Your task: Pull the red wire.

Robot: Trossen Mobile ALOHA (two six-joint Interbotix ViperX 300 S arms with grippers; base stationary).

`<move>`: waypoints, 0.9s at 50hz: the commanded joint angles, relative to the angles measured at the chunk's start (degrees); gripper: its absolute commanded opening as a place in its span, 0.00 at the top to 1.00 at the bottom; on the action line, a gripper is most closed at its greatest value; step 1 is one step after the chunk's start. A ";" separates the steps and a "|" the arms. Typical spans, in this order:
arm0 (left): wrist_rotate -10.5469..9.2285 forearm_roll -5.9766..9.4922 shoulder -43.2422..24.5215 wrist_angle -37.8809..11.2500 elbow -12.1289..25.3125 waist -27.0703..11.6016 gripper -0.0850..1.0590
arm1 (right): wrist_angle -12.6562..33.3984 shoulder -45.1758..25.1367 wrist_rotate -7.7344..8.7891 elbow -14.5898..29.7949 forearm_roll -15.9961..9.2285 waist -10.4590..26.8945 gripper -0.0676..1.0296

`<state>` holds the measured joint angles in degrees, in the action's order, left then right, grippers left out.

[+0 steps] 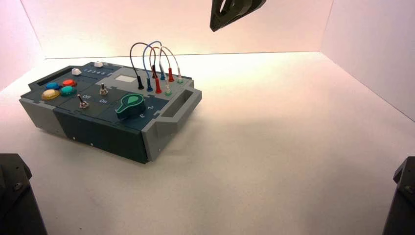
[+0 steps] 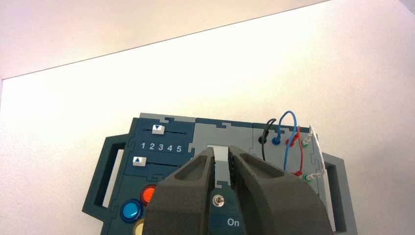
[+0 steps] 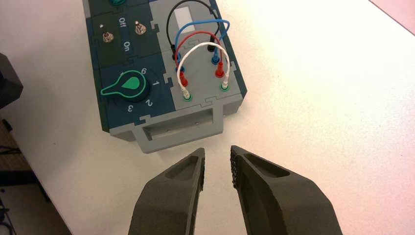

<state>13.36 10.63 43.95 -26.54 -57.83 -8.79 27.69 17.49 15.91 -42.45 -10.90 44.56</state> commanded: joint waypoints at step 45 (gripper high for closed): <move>0.00 -0.18 0.26 -0.09 0.97 -0.18 0.77 | 0.70 -19.42 -0.09 15.64 -3.69 12.74 0.68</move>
<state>13.36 10.46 44.03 -26.81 -57.83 -8.79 29.62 -0.44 15.91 -30.06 -12.92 56.16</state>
